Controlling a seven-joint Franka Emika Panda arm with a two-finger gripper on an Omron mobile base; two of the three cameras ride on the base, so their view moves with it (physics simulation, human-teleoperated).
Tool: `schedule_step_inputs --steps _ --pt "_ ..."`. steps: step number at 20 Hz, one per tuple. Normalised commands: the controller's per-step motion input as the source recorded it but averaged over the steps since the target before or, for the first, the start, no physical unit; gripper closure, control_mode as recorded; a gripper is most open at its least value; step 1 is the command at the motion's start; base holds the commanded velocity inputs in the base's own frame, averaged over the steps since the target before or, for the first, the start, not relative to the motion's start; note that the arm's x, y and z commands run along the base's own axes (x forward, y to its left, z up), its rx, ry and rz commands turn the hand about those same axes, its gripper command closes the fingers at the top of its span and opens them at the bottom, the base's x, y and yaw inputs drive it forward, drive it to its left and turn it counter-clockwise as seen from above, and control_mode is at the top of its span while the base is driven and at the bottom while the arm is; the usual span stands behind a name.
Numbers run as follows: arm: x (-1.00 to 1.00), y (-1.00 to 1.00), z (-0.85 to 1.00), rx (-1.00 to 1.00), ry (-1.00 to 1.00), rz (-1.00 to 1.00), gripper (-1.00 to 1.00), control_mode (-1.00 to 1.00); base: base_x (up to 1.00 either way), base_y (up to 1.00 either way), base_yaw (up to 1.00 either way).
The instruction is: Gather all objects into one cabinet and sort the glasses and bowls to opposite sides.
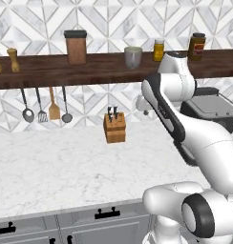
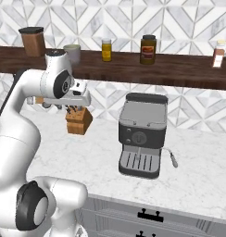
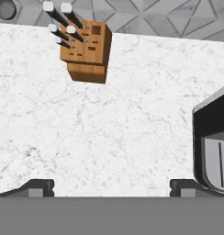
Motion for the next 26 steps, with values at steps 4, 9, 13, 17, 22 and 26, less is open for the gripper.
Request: schedule_step_inputs --steps 4,9,13,17,22,26 --pt "0.0 0.0 0.0 0.0 0.0 0.0 -1.0 1.0 0.0 0.0 0.0" --pt "0.0 0.0 0.0 0.0 0.0 0.0 -1.0 -1.0 0.0 0.0 0.0" --pt "-0.13 0.06 0.15 0.0 -0.08 -0.04 -1.0 -1.0 0.0 0.0 0.0" --pt "-0.33 0.36 0.7 0.0 -0.21 -0.05 -1.0 -1.0 0.0 0.0 0.0" --pt "-0.09 0.52 0.82 -0.06 -0.37 -0.09 -1.0 -1.0 0.0 0.0 0.0" --pt "0.01 0.4 0.65 -0.04 -0.23 -0.09 -1.0 -1.0 0.0 0.0 0.0"
